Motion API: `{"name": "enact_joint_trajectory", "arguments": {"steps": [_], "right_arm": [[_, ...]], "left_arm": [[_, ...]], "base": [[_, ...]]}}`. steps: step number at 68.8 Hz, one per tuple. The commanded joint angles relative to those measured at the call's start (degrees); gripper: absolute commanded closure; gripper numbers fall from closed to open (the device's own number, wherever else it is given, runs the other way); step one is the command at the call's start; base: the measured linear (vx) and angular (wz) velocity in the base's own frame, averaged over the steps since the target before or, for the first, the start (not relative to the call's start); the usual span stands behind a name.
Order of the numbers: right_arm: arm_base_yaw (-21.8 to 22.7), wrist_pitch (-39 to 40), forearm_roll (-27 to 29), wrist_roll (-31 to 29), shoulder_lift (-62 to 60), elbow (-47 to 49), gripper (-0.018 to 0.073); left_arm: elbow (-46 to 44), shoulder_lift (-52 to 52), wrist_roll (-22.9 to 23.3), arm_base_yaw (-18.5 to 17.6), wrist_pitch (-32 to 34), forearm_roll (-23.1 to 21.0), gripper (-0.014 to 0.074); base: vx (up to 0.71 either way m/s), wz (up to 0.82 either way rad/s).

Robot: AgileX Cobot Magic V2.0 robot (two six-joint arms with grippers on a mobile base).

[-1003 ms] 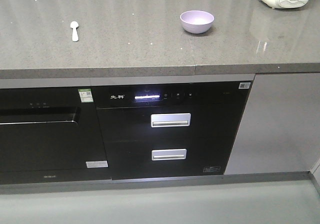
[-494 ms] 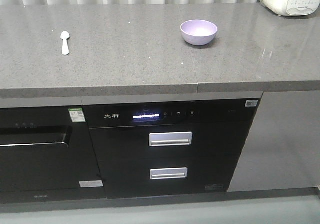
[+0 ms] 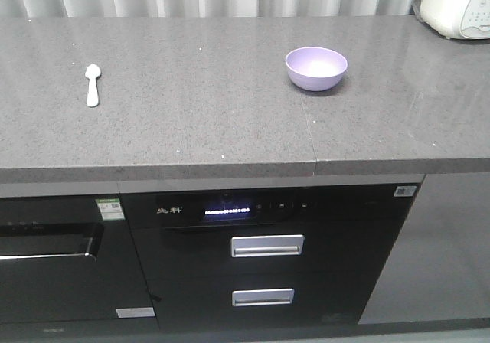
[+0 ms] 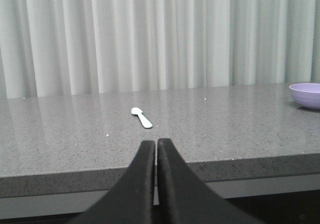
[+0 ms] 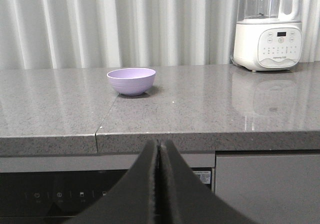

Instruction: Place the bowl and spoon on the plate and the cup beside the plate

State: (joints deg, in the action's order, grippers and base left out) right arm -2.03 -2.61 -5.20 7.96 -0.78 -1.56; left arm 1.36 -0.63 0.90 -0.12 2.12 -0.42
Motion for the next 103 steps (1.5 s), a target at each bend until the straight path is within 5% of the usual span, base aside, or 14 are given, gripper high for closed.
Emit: {"name": "enact_joint_trajectory", "arguments": {"steps": [1,103], "right_arm": [[-0.2,4.1,-0.2,0.0,-0.4,-0.6,0.0570],[-0.2,4.1,-0.2,0.0,-0.4,-0.6,0.0570]], "left_arm": [[-1.0,-0.8,0.0,0.0,4.4,-0.5,0.0603],[-1.0,-0.8,0.0,0.0,4.4,-0.5,0.0603]], "base": [[0.18,0.01],[0.13,0.03]]}}
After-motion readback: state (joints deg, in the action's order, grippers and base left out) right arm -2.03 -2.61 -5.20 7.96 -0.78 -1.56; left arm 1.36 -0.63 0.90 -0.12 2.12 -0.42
